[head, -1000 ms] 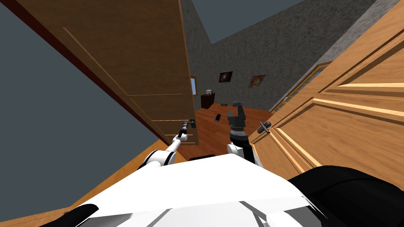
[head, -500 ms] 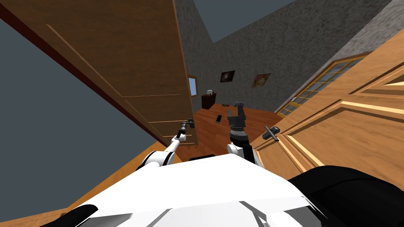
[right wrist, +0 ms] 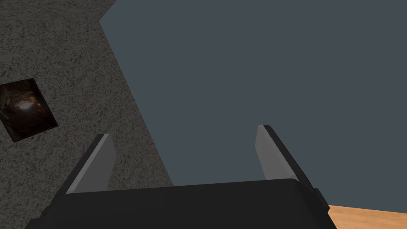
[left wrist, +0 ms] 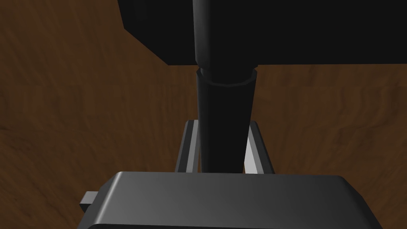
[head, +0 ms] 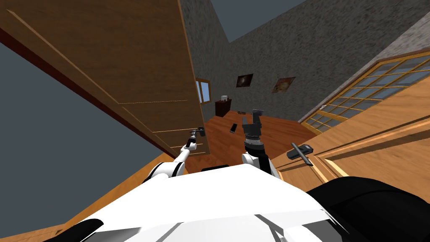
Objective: Push the door open
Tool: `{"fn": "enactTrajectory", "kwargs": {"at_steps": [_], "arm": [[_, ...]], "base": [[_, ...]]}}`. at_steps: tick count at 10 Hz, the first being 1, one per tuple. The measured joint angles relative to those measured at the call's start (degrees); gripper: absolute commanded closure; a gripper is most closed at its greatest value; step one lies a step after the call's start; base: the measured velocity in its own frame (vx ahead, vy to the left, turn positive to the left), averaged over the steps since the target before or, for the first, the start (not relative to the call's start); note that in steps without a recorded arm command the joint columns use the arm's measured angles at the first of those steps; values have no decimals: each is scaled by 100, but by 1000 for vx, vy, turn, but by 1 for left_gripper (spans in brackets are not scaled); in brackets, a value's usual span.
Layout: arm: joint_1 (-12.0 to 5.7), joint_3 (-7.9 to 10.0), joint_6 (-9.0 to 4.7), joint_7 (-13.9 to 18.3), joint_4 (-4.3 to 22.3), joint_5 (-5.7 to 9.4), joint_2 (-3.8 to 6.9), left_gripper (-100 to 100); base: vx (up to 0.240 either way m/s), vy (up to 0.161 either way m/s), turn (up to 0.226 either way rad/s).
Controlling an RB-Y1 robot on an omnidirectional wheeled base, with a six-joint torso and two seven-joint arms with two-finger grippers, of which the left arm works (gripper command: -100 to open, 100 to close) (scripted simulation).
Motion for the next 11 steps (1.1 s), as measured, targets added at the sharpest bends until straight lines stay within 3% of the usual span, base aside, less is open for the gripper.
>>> {"fn": "enactTrajectory", "kwargs": {"at_steps": [2, 6, 9, 10, 11], "arm": [[-105, 93, -104, 1, 245, 44, 77, 100], [15, 248, -32, -78, 69, 105, 153, 100], [10, 365, -88, -123, 211, 158, 212, 100], [-71, 393, -155, -106, 372, 176, 264, 100], [-3, 428, -119, -122, 222, 190, 278, 100]], "base": [[156, -134, 63], [113, -62, 50], [166, -100, 54], [103, -52, 16], [119, -63, 34]]}}
